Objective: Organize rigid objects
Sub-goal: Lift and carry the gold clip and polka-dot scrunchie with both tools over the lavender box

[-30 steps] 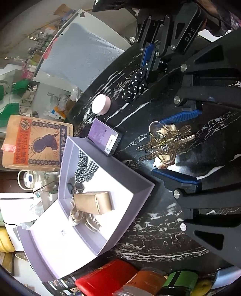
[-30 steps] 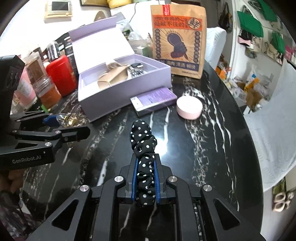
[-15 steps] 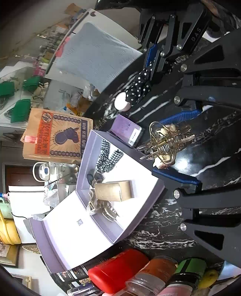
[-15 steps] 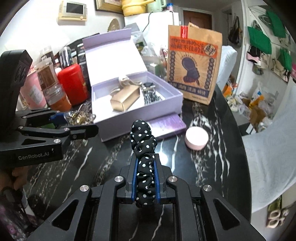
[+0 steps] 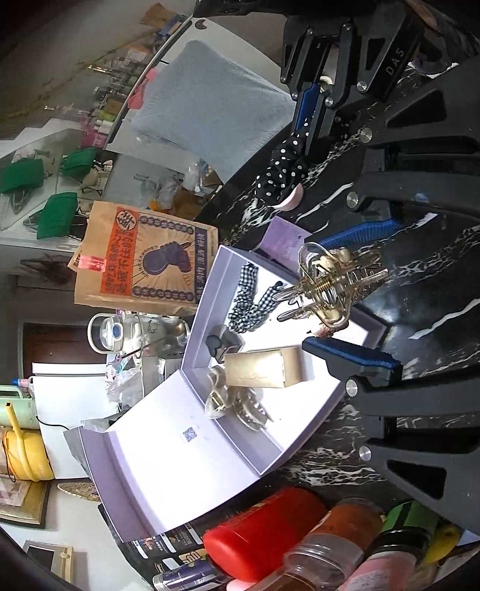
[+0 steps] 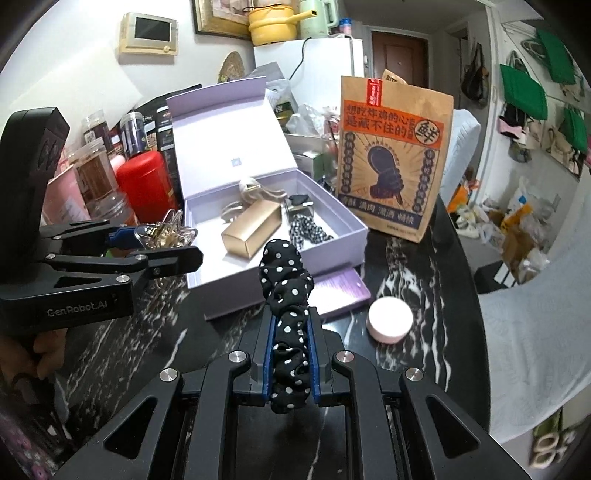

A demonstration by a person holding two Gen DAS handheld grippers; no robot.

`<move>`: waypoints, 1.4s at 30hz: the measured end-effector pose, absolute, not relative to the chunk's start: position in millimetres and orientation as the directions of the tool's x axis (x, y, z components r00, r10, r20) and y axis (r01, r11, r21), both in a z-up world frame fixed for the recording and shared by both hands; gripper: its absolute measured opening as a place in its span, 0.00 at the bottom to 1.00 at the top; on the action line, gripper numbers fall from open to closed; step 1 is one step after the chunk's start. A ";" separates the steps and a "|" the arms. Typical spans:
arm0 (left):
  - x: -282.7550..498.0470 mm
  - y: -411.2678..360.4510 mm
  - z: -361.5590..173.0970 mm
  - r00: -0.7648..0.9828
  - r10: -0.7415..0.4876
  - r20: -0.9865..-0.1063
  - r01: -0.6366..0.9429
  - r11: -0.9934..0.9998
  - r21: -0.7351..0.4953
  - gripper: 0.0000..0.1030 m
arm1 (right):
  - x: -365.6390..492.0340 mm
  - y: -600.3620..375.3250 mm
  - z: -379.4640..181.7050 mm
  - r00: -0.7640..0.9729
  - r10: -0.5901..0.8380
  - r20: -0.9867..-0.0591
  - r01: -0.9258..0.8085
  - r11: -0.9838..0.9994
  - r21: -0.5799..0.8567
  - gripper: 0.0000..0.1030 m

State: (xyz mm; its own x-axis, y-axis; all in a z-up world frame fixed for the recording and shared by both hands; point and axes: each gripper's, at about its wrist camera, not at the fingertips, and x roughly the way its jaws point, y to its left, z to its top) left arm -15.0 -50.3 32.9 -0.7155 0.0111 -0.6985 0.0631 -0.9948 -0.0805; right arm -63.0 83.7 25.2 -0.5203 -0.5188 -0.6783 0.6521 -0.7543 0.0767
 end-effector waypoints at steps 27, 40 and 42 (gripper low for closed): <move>-67.1 -98.4 48.7 -0.763 -0.037 -0.646 0.116 -0.990 -0.081 0.46 | -120.1 48.9 41.6 -0.511 -0.560 -0.652 0.682 -0.726 0.088 0.15; -98.4 -119.9 59.5 -0.782 -0.112 -0.613 0.187 -0.981 -0.060 0.46 | -157.9 25.9 46.5 -0.525 -0.569 -0.633 0.677 -0.730 0.093 0.15; -103.4 -121.1 57.8 -0.776 -0.139 -0.616 0.203 -0.979 -0.035 0.46 | -162.4 21.6 43.2 -0.533 -0.557 -0.637 0.673 -0.736 0.081 0.15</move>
